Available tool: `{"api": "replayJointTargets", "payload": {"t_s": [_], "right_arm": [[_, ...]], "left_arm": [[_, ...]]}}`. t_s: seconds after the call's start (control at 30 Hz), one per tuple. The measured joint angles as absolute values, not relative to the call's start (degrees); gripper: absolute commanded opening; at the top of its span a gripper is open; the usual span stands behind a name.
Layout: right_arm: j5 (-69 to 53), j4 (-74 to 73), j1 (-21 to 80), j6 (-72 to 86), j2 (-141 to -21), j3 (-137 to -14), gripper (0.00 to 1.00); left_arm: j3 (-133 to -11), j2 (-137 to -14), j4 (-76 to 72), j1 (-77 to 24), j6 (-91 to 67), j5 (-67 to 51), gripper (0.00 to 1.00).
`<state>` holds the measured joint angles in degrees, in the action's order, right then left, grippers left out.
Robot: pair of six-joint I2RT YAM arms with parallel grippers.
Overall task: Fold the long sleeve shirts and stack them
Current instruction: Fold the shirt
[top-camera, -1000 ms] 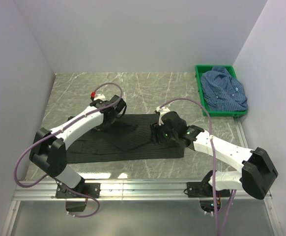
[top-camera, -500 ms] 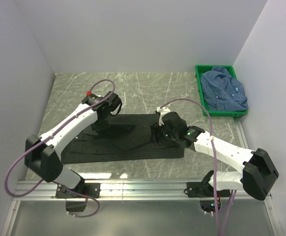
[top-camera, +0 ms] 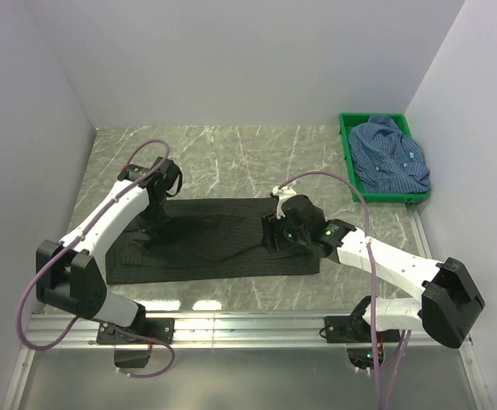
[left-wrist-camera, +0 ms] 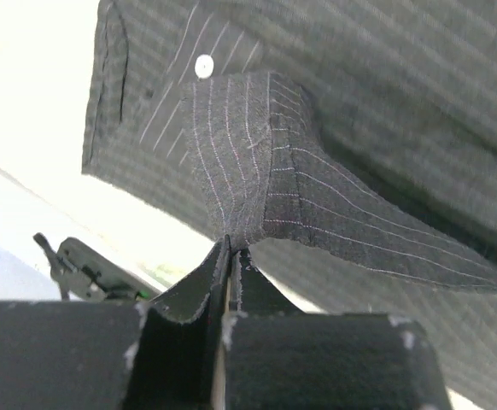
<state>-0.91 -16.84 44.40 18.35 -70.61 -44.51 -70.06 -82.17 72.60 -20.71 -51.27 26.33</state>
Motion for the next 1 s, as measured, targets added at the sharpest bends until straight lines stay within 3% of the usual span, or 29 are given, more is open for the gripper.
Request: {"api": "replayJointTargets", "payload": {"t_s": [0.33, 0.43, 0.47, 0.53, 0.8, 1.0], "right_arm": [[-0.9, -16.2, 44.4, 18.4, -70.5, -44.2, 0.68], [-0.7, -16.0, 44.4, 18.4, -70.6, -44.2, 0.68], [-0.5, -16.0, 44.4, 18.4, -70.7, -44.2, 0.68], [-0.2, -16.0, 44.4, 18.4, -70.7, -44.2, 0.68], [0.2, -15.9, 44.5, 18.6, -72.0, -44.2, 0.68], [0.2, -15.6, 44.5, 19.9, -72.1, -44.3, 0.68]], "left_arm": [[-72.3, -96.3, 63.8, -16.1, -42.9, 24.9, 0.28], [-73.9, -100.4, 63.2, -14.8, -41.1, 25.3, 0.48], [-75.1, -101.8, 63.2, -14.2, -40.7, 25.8, 0.61], [-77.3, -103.7, 63.1, -13.3, -39.8, 27.1, 0.68], [-83.8, -106.6, 58.7, -7.1, -38.1, 27.9, 0.67], [-72.1, -99.7, 49.4, -0.8, -38.8, 19.6, 0.61]]}}
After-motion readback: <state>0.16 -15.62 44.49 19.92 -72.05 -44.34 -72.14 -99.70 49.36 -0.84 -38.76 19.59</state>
